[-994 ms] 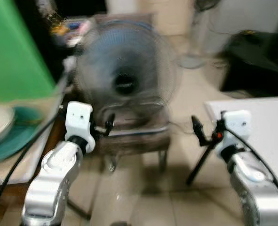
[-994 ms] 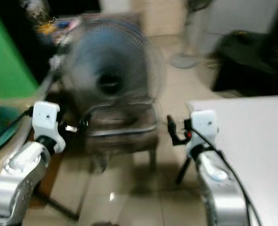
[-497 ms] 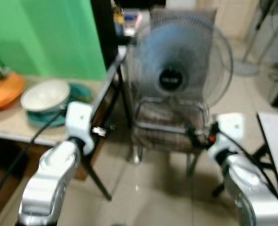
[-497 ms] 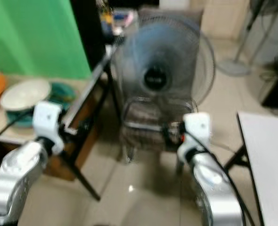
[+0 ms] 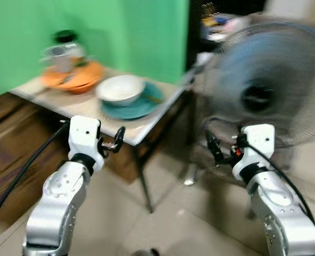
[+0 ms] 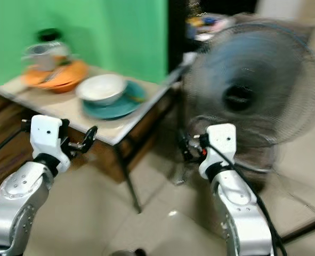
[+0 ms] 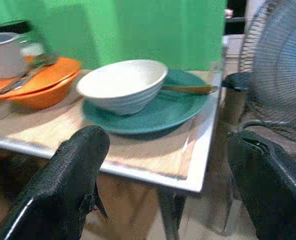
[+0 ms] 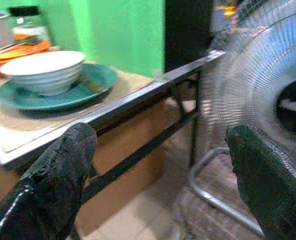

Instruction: Setting the table

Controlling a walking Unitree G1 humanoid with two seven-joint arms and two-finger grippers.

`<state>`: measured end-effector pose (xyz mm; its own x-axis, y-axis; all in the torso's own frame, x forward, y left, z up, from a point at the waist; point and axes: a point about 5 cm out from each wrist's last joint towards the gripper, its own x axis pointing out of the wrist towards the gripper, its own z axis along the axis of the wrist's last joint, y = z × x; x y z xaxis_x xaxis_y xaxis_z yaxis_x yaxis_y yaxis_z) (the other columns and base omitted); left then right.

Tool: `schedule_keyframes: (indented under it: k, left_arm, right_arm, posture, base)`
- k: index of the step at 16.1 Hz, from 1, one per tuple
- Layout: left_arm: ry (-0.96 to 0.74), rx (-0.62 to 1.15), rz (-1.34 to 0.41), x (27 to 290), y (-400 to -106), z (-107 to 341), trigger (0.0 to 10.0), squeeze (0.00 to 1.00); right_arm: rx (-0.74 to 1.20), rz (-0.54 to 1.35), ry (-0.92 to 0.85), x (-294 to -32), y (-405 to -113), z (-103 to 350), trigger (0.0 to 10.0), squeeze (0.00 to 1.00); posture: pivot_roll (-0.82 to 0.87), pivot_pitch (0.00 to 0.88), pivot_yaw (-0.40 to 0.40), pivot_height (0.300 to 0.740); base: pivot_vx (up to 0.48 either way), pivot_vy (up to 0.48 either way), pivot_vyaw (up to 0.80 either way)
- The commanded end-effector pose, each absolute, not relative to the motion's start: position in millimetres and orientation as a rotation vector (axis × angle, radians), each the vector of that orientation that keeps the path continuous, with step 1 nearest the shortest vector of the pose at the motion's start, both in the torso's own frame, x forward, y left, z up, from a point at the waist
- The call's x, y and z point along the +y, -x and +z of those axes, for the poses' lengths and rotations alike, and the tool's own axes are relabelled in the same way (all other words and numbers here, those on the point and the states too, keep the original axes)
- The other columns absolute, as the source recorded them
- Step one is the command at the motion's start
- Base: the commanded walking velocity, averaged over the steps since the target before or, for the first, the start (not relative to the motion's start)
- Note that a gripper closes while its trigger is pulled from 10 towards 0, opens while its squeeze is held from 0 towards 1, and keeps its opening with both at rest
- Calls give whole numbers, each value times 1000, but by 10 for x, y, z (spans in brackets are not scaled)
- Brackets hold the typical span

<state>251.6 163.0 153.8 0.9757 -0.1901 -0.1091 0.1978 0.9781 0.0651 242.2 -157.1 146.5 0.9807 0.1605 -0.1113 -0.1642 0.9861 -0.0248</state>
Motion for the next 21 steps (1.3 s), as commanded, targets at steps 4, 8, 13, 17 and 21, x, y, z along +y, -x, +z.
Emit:
schedule_keyframes:
  k: [4, 8, 13, 17, 21]
  left_arm:
    - [-88, 62, -213, 1645, -2480, 1601, 10000, 0]
    - [-98, 61, -240, 1624, -2479, 1607, 10000, 0]
    - [-103, 73, -242, 1629, -2457, 1569, 10000, 0]
    - [-102, 65, -233, 1649, -2453, 1584, 10000, 0]
    - [-114, 63, -242, 1655, -2471, 1598, 10000, 0]
  right_arm:
    - [105, 185, 39, -1546, -2502, 1489, 10000, 1000]
    - [92, 267, 30, -1444, -2509, 1513, 10000, 1000]
    - [52, 308, 48, -1399, -2586, 1552, 10000, 1000]
    - [29, 360, 24, -1341, -2606, 1606, 10000, 1000]
    - [-25, 427, 30, -1271, -2628, 1711, 10000, 1000]
  posture:
    - [112, 0, 65, 740]
    - [119, 0, 66, 740]
    - [134, 0, 54, 740]
    - [144, 0, 42, 740]
    - [148, 0, 39, 740]
  base:
    - [134, 0, 0]
    - [301, 0, 600]
    - [301, 0, 0]
    - [302, 0, 528]
    - [303, 0, 400]
